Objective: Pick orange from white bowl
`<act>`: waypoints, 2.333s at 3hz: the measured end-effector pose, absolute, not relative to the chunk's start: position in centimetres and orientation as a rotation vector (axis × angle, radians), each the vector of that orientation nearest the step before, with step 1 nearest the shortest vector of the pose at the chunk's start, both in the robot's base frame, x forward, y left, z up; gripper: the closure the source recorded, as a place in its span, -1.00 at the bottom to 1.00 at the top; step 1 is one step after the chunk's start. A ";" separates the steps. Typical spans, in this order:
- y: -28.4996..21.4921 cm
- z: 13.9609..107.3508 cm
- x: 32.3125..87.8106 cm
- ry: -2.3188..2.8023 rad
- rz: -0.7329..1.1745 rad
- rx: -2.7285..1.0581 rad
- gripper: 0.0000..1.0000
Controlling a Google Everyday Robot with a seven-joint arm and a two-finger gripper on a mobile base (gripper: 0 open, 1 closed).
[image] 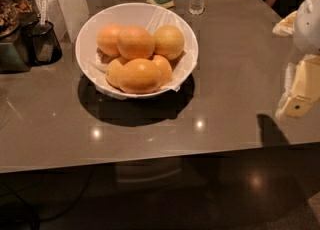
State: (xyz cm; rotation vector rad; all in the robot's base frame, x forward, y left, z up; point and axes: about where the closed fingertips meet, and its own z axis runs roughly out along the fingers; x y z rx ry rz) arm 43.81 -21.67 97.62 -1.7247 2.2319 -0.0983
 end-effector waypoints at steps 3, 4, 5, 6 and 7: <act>-16.7 97.5 48.5 2.078 0.070 -1.799 -1.00; -11.5 97.5 52.0 1.938 0.178 -1.902 -1.00; -8.4 97.2 53.8 1.855 0.239 -1.975 -1.00; -8.2 97.3 54.0 1.849 0.235 -1.969 -1.00; -6.9 97.3 55.6 1.806 0.258 -1.970 -1.00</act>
Offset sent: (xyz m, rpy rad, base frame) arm 0.0333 0.0326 -0.0017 0.1286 0.0004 0.0868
